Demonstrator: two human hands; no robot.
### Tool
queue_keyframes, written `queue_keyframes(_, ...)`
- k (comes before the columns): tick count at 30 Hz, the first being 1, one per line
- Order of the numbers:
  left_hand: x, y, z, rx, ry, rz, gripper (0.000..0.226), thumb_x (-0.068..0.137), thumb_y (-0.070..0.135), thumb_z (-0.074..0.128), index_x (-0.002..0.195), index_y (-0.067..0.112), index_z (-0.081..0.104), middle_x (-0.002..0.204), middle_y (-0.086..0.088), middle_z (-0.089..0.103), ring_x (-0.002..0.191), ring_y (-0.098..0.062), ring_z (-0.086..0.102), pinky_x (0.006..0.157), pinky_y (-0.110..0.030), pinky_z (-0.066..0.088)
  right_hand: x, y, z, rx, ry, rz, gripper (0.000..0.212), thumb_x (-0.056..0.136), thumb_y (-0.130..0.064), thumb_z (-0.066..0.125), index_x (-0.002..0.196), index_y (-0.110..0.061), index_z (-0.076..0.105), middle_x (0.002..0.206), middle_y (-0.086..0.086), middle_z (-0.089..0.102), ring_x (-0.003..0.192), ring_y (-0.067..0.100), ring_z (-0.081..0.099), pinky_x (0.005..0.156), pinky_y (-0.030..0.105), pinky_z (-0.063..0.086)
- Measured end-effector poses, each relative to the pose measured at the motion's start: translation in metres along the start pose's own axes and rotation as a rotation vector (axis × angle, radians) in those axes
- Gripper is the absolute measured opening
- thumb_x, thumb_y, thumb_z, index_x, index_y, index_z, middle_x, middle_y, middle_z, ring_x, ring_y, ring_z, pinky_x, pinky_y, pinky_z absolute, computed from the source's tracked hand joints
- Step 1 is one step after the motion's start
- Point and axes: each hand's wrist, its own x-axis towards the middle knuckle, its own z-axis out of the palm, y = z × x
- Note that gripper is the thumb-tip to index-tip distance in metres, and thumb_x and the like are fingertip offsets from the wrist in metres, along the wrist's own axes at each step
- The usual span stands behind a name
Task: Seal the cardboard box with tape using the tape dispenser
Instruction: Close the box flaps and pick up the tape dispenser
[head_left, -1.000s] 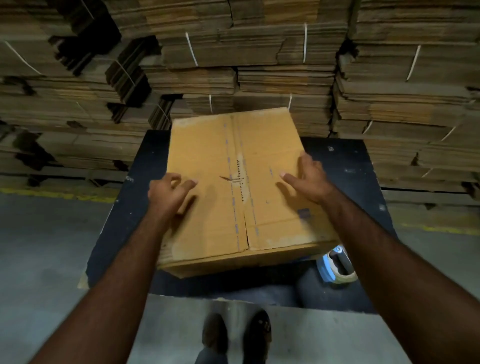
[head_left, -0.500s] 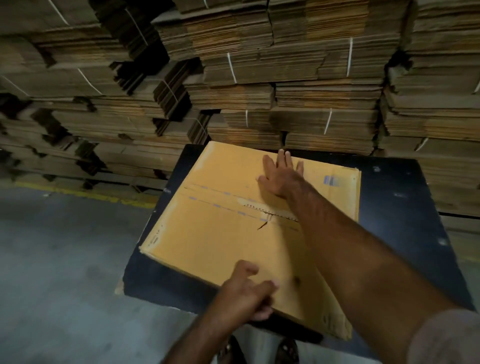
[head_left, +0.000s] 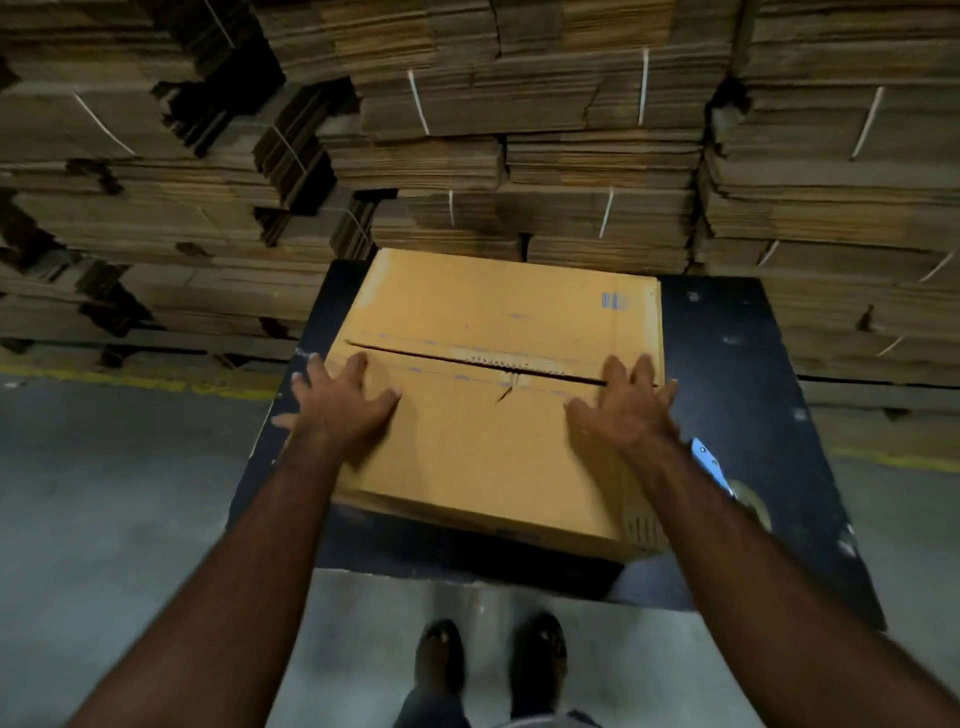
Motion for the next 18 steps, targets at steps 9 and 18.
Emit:
queue_keyframes(9,0.005,0.009,0.014,0.054,0.056,0.117,0.083,0.089,0.069,0.046,0.157,0.031,0.015,0.166,-0.010,-0.005,0.152,-0.034,0.003,0.113,-0.066,0.016,0.043,-0.028,-0.015,-0.299,0.165,-0.111,0.072,0.090,-0.054,0.051,0.149,-0.018,0.030,0.161,0.010,0.017,0.147,0.036,0.014,0.114,0.060,0.022)
queue_keyframes(18,0.042,-0.017,0.032,0.170,0.204,0.493,0.060,0.105,0.046,0.014,0.159,0.020,0.010,0.167,-0.002,0.008,0.153,-0.018,0.006,0.123,-0.048,0.010,-0.013,-0.149,0.086,-0.206,0.051,-0.465,0.062,0.104,-0.045,0.016,0.158,-0.015,0.003,0.166,0.000,-0.001,0.151,0.016,-0.003,0.121,0.048,0.001)
